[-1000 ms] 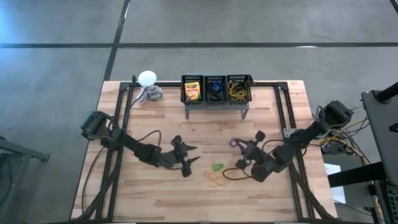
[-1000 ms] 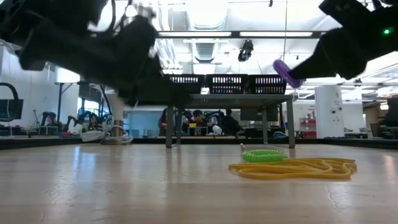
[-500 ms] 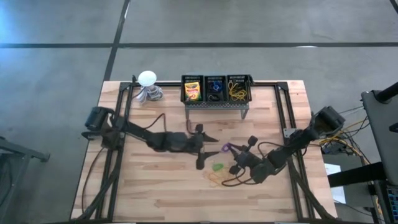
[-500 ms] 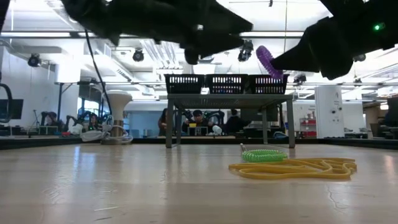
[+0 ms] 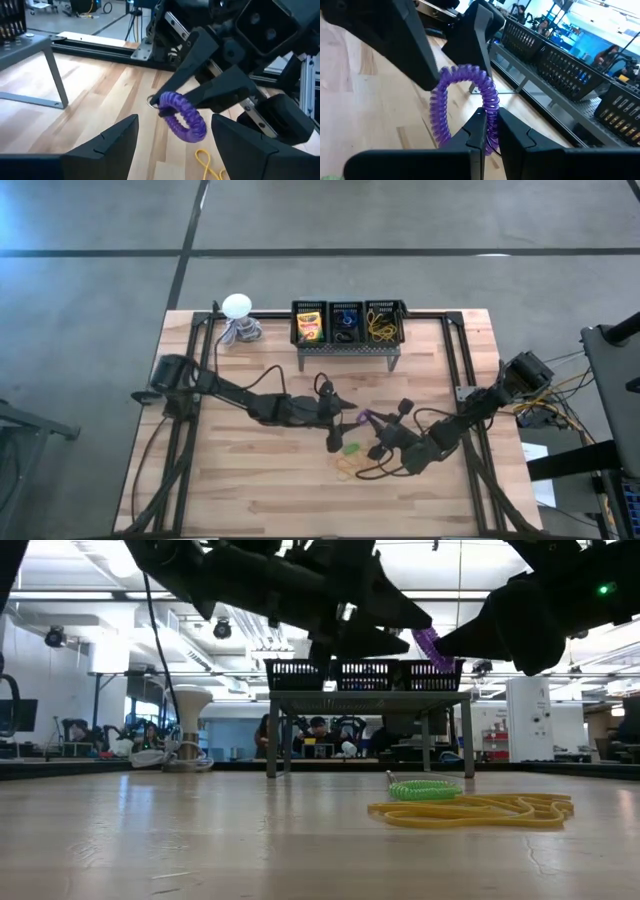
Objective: Pick & Place Office Desk Supplies
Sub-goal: Put the violet spring keychain into the middle black bin on the shelf
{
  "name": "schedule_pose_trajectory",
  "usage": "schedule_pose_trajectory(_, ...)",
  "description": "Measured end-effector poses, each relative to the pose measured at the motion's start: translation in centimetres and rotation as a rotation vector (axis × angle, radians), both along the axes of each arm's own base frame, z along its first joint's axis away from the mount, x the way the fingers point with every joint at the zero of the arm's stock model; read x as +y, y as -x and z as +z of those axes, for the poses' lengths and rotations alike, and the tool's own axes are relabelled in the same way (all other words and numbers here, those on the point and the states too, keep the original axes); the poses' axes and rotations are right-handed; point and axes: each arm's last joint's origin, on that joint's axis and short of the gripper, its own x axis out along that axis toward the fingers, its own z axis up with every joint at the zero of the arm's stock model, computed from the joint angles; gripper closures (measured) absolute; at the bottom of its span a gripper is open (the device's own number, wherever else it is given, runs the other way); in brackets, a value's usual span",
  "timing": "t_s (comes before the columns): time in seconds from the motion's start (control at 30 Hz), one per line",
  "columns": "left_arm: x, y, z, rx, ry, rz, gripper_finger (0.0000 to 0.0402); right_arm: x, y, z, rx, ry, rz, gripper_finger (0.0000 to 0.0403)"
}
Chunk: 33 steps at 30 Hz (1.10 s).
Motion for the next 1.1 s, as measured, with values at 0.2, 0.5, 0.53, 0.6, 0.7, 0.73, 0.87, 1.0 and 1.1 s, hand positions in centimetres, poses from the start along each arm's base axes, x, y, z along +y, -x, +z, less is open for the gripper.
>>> schedule_pose_trajectory(0.2,0.2,-0.3,-0.8,-0.004,0.033,0.048,0.0175,0.0,0.0,0.0,0.003,0.002,0.002,0.0374)
schedule_pose_trajectory(0.5,0.2,-0.4,-0.7,-0.007,0.030,0.058,0.0327,0.1,-0.1,-0.1,0.018,-0.017,0.045,0.0374)
schedule_pose_trajectory(0.53,0.2,-0.4,-0.7,-0.003,0.027,0.057,0.0347,0.2,-0.1,-0.1,0.031,-0.024,0.072,0.0374)
schedule_pose_trajectory(0.6,0.2,-0.3,-0.8,0.010,0.006,0.051,0.0379,0.3,-0.2,-0.2,0.053,-0.040,0.125,0.0370)
schedule_pose_trajectory(0.7,0.2,-0.2,-0.7,0.022,-0.005,0.047,0.0386,0.4,-0.2,-0.3,0.075,-0.053,0.170,0.0350)
schedule_pose_trajectory(0.73,0.2,-0.1,-0.6,0.030,-0.009,0.047,0.0385,0.4,-0.1,-0.2,0.087,-0.050,0.175,0.0340)
schedule_pose_trajectory(0.87,0.3,0.6,0.3,0.088,-0.036,0.046,0.0386,0.3,0.7,0.4,0.124,-0.092,0.198,0.0290)
schedule_pose_trajectory(1.0,0.6,1.5,2.3,0.120,-0.045,0.056,0.0387,-0.2,1.8,1.4,0.170,-0.206,0.206,0.0247)
schedule_pose_trajectory(1.1,1.0,1.8,4.6,0.176,-0.065,0.072,0.0387,-0.6,2.5,1.3,0.153,-0.317,0.187,0.0228)
